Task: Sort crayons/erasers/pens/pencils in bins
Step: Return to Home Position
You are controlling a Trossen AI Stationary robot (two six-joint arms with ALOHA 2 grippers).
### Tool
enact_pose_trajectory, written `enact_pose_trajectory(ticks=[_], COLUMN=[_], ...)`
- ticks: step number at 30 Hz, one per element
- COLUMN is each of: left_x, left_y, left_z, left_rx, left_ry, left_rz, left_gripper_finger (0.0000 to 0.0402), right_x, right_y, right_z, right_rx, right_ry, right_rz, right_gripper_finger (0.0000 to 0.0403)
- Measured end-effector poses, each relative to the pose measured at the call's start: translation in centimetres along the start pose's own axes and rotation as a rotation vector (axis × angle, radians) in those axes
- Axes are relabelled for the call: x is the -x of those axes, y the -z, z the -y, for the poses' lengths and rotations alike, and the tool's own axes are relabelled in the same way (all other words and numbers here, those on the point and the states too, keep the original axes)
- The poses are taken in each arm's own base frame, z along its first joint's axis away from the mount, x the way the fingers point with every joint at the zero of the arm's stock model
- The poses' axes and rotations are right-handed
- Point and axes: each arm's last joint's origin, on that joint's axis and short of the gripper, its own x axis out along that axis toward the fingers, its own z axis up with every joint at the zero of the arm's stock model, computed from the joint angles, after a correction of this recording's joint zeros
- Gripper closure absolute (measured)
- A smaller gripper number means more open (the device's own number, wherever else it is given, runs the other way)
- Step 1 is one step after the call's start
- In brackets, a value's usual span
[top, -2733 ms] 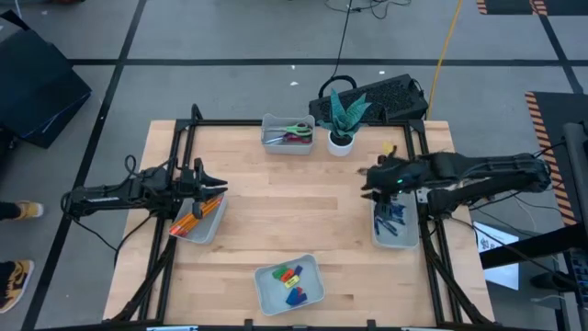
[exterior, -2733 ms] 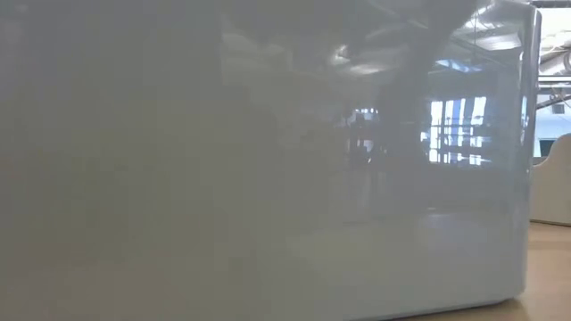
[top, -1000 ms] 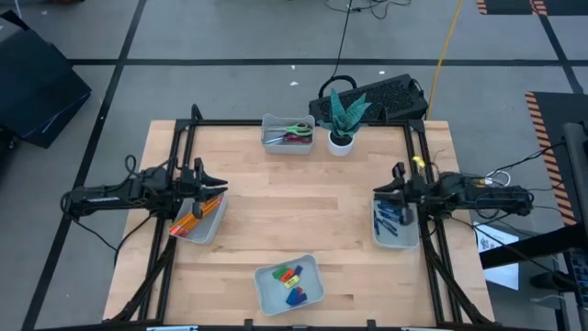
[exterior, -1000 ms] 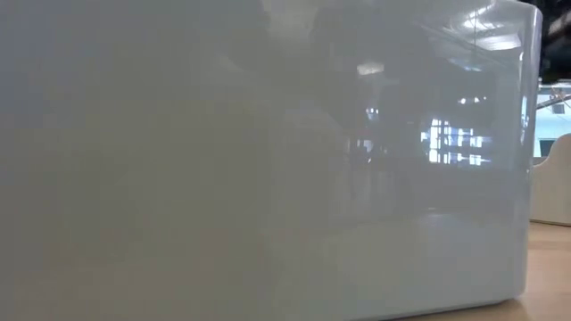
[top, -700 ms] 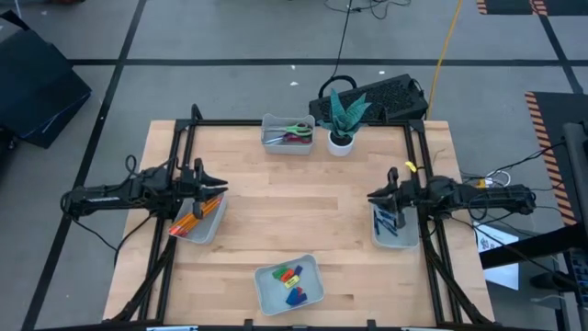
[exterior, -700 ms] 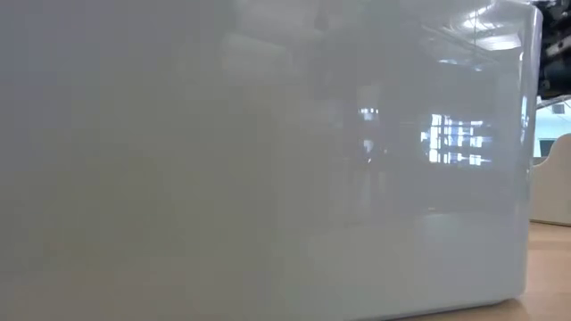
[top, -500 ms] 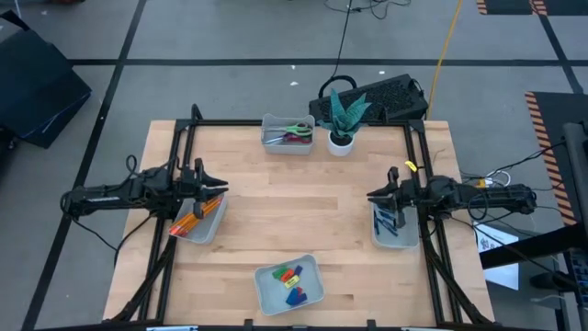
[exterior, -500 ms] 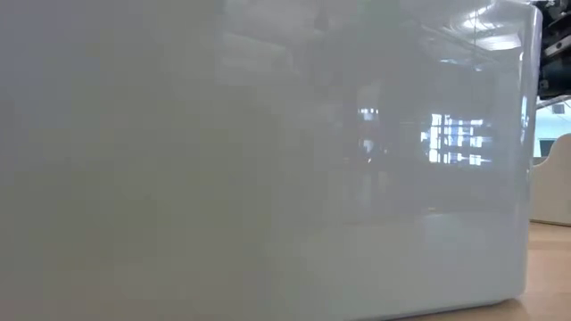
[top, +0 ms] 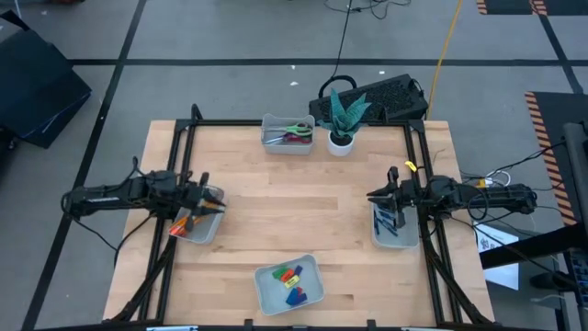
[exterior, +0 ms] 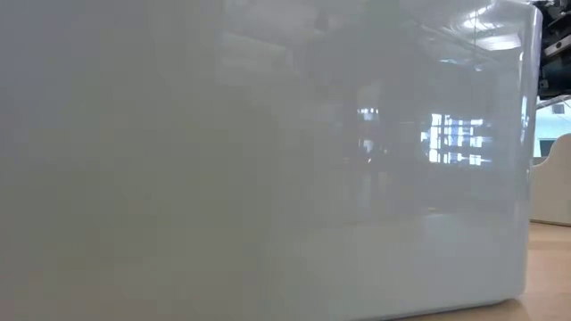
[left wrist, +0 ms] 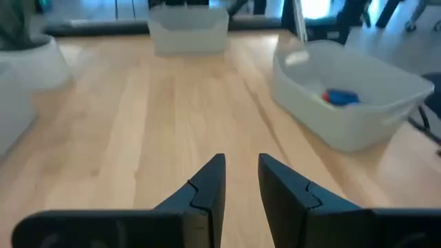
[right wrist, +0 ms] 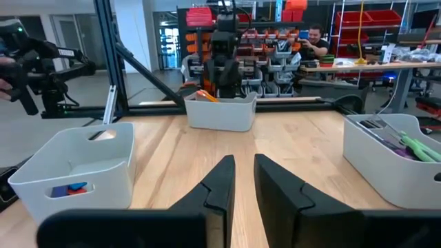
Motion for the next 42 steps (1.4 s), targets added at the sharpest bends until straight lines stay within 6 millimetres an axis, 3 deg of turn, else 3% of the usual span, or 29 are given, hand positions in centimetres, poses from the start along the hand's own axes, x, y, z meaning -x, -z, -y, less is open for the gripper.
enact_pose_trajectory(ticks=[3, 7, 10, 17, 23, 27, 42], left_x=[0.6, 1.2, 1.4, 1.2, 0.4, -1.0, -1.1], left_y=[-0.8, -2.8, -3.2, -3.2, -2.3, -0.1, 0.1], left_z=[0.0, -0.6, -0.8, -0.6, -0.8, -1.0, -0.9], left_rx=[-0.02, -0.079, -0.055, 0.186, 0.184, 0.223, 0.195], left_ry=[-0.046, -0.262, -0.351, -0.235, -0.232, -0.204, -0.186], left_rz=[0.074, 0.269, 0.308, 0.355, 0.369, 0.382, 0.352], left_gripper_finger=[0.0314, 0.0314, 0.0314, 0.0314, 0.0314, 0.0314, 0.0314], right_x=[0.0, 0.0, 0.0, 0.0, 0.0, 0.0, 0.0], right_y=[0.0, -0.1, -0.1, -0.1, -0.1, -0.1, -0.1], right_z=[0.0, 0.0, 0.0, 0.0, 0.0, 0.0, 0.0], right_rx=[0.0, 0.0, 0.0, 0.0, 0.0, 0.0, 0.0], right_ry=[0.0, 0.0, 0.0, 0.0, 0.0, 0.0, 0.0], right_rz=[0.0, 0.008, 0.007, 0.007, 0.008, 0.008, 0.009], right_gripper_finger=[0.0353, 0.0353, 0.0353, 0.0353, 0.0353, 0.0353, 0.0353])
